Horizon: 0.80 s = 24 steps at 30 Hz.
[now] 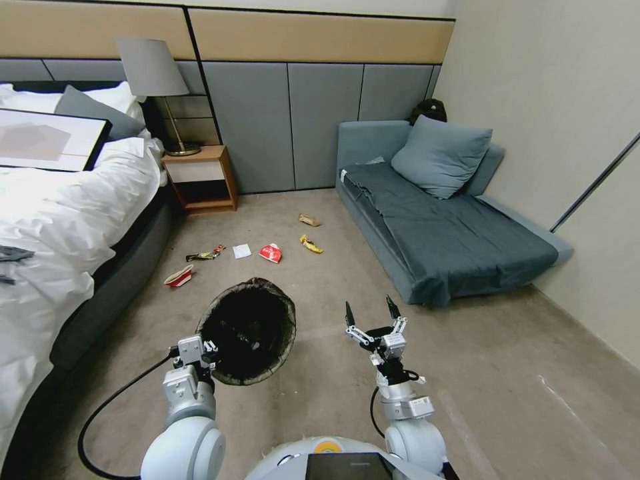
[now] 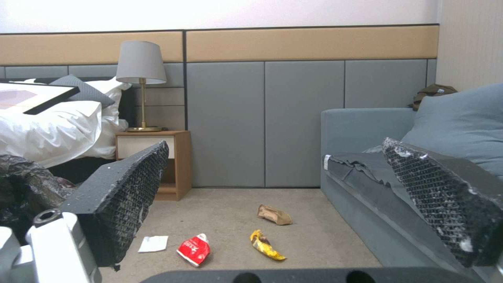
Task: Pick up the trash bin, then pick up the garbage from the floor and place it into the trash bin.
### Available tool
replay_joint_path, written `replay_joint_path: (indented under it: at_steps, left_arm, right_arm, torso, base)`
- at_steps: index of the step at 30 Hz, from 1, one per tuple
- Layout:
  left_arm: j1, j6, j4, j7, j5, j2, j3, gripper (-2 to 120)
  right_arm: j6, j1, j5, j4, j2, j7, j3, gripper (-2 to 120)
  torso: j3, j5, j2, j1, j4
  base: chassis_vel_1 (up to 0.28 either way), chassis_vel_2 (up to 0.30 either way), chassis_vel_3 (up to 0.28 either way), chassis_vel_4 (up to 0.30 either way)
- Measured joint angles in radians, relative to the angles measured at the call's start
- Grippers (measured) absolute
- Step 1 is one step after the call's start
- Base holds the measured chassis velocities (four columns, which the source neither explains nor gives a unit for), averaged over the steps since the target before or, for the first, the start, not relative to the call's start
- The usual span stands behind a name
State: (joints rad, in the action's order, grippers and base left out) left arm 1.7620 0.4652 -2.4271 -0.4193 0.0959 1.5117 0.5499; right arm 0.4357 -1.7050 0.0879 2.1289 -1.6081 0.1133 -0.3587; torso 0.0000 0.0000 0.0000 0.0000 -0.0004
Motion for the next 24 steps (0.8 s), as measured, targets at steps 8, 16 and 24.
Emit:
replay_joint_path:
  at_steps: [8, 16, 24]
  left_arm:
    - [-0.003, -0.04, 0.007, 0.008, -0.016, 0.0, 0.0, 0]
    - [-0.005, -0.064, 0.01, 0.014, -0.033, 0.002, -0.003, 0]
    - [-0.004, -0.066, 0.009, 0.0, -0.034, 0.004, 0.001, 0]
  right_arm:
    - [-0.002, 0.003, 0.001, -0.001, 0.0, -0.003, -0.004, 100]
    - [-0.006, 0.006, -0.005, 0.001, 0.0, -0.007, -0.015, 100]
    - [-0.001, 0.008, -0.008, -0.003, 0.0, -0.006, -0.017, 100]
  torso:
    - [0.0, 0.0, 0.0, 0.0, 0.0001]
    - [0.0, 0.0001, 0.0, 0.0, 0.0002]
    - [0.0, 0.0, 0.0, 0.0, 0.0002]
  base:
    - [0.0, 0.0, 0.0, 0.0]
    - [0.0, 0.0, 0.0, 0.0]
    - [-0.012, 0.019, 0.019, -0.017]
